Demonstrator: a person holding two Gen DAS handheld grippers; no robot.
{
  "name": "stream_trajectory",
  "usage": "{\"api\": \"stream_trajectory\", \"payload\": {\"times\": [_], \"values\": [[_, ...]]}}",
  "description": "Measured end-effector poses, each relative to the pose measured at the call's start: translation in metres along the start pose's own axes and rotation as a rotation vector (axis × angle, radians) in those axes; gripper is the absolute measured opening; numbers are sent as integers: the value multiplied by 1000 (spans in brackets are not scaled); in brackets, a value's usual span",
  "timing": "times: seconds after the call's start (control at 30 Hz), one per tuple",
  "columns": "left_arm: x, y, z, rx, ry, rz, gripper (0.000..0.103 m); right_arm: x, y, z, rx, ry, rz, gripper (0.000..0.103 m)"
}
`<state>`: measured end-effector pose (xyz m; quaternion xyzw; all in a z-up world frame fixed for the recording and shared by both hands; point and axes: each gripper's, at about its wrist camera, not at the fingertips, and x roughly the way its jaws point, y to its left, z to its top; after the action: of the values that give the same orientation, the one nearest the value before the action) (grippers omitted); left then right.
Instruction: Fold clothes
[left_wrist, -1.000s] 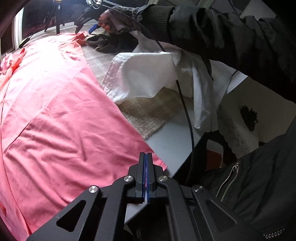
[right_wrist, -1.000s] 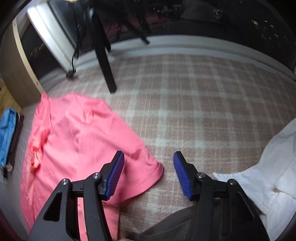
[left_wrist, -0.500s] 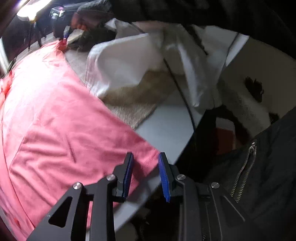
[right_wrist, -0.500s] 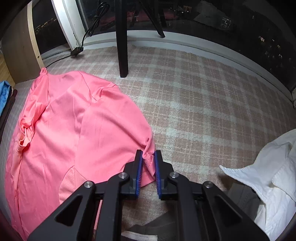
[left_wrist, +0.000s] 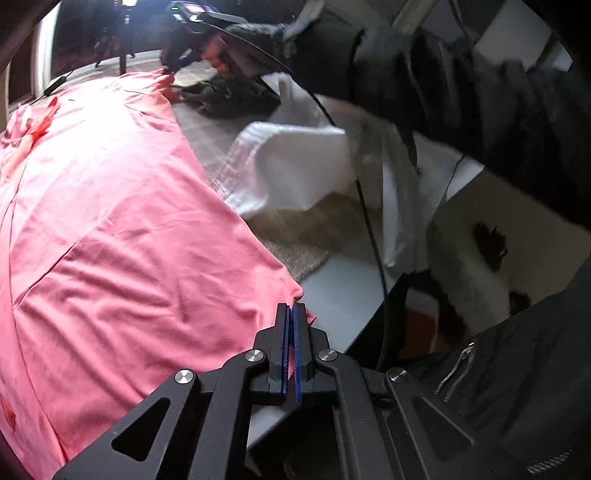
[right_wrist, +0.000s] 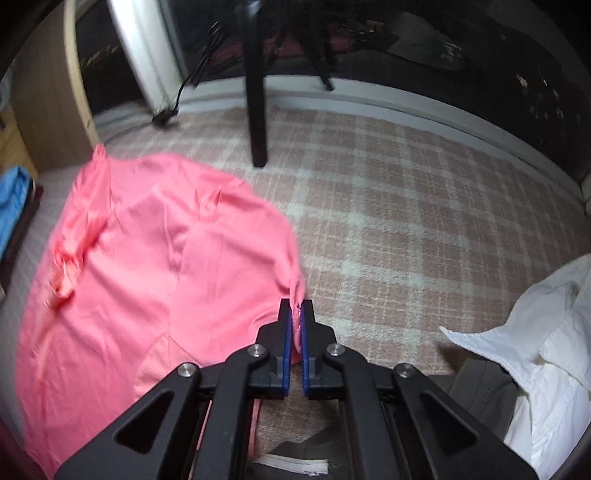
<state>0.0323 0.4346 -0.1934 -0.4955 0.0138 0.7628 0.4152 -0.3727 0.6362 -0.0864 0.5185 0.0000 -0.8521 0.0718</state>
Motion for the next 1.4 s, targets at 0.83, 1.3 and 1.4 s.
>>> {"api": "stream_trajectory", "payload": {"times": [0.83,1.3,1.4], "values": [[-74,91,-79,-381,-170,154,1,7,228,73,-215,52,48,6],[-76,87,-75,-317,-148,131,1,3,205,5,-257,182,3,42],[-83,89,-76,-332,-171,123,1,12,208,0,-238,193,41,3]]}}
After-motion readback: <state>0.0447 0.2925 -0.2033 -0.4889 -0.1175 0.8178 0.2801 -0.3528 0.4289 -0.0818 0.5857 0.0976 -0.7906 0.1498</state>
